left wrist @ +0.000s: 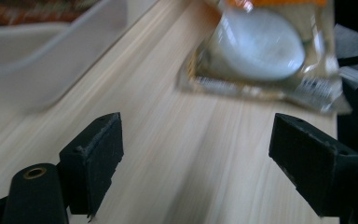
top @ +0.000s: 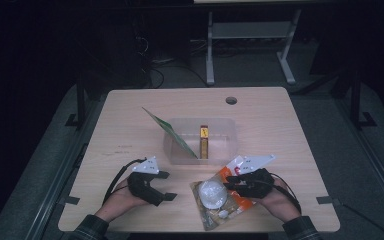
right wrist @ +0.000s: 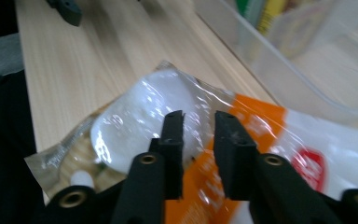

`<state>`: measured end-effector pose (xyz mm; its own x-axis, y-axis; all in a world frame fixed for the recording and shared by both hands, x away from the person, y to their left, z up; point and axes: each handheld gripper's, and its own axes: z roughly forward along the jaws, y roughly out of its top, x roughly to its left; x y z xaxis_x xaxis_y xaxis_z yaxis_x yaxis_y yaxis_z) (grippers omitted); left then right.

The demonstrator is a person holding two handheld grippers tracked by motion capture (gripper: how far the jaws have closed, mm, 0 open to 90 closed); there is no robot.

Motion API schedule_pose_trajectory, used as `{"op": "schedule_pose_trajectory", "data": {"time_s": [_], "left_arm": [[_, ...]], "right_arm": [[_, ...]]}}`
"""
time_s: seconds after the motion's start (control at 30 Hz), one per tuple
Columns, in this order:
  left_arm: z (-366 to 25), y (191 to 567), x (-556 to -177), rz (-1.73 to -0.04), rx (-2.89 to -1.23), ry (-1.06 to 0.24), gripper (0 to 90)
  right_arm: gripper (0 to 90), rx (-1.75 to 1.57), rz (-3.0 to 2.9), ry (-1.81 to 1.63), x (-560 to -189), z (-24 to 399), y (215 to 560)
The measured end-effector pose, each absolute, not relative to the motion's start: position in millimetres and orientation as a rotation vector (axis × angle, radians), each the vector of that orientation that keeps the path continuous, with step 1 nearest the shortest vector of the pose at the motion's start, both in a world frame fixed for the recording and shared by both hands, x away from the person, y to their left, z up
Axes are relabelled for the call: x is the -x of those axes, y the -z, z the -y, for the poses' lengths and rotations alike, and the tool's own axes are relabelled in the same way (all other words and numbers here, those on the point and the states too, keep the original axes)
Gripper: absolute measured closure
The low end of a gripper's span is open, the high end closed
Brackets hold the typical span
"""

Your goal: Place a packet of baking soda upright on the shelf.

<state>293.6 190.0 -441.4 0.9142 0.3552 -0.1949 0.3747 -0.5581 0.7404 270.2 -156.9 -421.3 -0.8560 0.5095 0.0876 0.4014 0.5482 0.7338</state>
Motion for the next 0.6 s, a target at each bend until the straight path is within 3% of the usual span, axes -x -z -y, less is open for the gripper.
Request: {"op": "schedule_pose_trajectory", "data": {"time_s": [0.37,0.6], "left_arm": [[-140.8,440.1,-302.4,-0.416,-2.211,0.074,18.5],[-110.0,440.6,-308.4,-0.373,-2.228,0.097,19.2]], "right_arm": [[52.2,-0.972,-2.482,-1.226,-259.0,196.3,419.1],[49.1,-1.028,-2.444,-1.223,-244.5,210.5,421.7]]}}
